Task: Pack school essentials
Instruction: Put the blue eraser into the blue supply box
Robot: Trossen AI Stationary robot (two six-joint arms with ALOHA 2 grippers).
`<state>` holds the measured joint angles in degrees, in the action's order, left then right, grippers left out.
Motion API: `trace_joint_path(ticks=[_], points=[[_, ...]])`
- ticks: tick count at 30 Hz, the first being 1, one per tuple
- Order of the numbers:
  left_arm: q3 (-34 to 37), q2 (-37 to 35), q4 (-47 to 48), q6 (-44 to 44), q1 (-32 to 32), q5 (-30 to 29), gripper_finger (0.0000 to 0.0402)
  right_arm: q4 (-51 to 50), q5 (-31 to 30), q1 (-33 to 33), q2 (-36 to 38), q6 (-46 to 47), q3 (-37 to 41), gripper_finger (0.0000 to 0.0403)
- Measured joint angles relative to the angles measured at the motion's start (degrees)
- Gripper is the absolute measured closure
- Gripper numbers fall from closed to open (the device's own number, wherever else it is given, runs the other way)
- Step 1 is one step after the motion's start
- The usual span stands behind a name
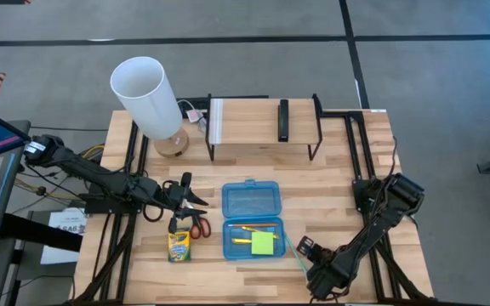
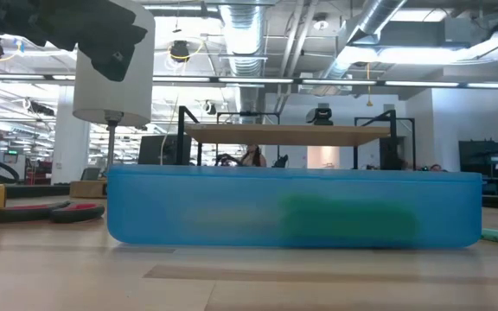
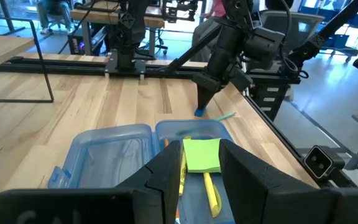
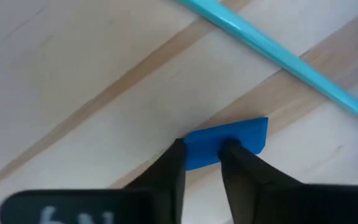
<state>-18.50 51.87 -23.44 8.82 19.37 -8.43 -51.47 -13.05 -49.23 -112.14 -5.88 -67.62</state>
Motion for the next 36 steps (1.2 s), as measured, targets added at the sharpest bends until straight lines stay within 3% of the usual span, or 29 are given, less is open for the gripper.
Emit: trace_joint_path(ticks=[4, 16, 25, 36], points=[[0.00, 0.00, 0.02, 0.00, -0.02, 0.02, 0.0304, -0.23, -0.23, 0.33, -0.06, -0.23, -0.41, 0.0339], [0.00, 0.00, -0.01, 0.08, 0.01, 0.00, 0.0304, -3.45, -0.20, 0.60, -0.30, 0.59, -3.28, 0.0398], [0.00, 0.01, -0.05, 0.61, -0.01, 0.00, 0.0304, -5.26, -7.16, 1.01, -0.61, 4.14, -6.95, 0.0402], [0.00, -0.01, -0.03, 0.70, -0.01, 0.00, 0.0304, -11.17, -8.45, 1.55, -0.46, 7.57, -9.31, 0.0402]])
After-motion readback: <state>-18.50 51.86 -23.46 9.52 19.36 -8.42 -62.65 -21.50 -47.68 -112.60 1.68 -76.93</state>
